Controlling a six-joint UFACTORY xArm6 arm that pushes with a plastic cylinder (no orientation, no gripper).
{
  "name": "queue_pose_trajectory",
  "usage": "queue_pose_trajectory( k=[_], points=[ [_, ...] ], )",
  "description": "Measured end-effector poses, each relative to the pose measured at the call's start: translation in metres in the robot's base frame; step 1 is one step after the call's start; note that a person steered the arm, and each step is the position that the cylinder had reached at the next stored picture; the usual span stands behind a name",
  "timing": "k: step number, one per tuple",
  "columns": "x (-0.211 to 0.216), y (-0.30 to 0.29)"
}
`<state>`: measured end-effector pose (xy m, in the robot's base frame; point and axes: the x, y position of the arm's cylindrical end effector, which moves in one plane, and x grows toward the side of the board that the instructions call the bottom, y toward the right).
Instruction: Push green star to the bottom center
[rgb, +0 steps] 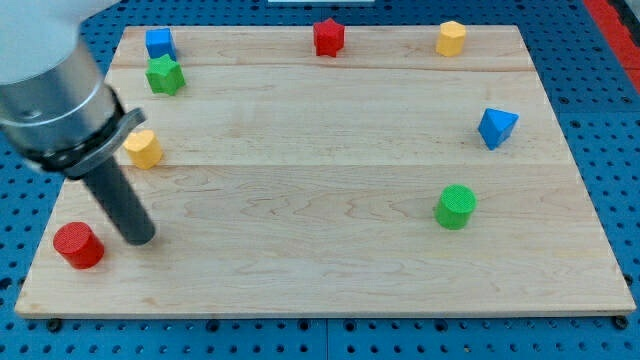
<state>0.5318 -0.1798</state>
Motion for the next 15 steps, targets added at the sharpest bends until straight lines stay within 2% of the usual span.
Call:
queue_pose_trajectory(
  k=[1, 5, 6, 7, 8, 10, 11, 13, 14, 15],
  points=[
    [-0.030, 0.020],
    [-0.071, 0.046],
    [-0.098, 0.048],
    [-0.146, 0.049],
    [-0.174, 0.048],
    [-0.202, 0.040],
    [-0.215, 0.013],
    [-0.208, 0.012],
    [-0.174, -0.030],
    [-0.170, -0.088]
  ],
)
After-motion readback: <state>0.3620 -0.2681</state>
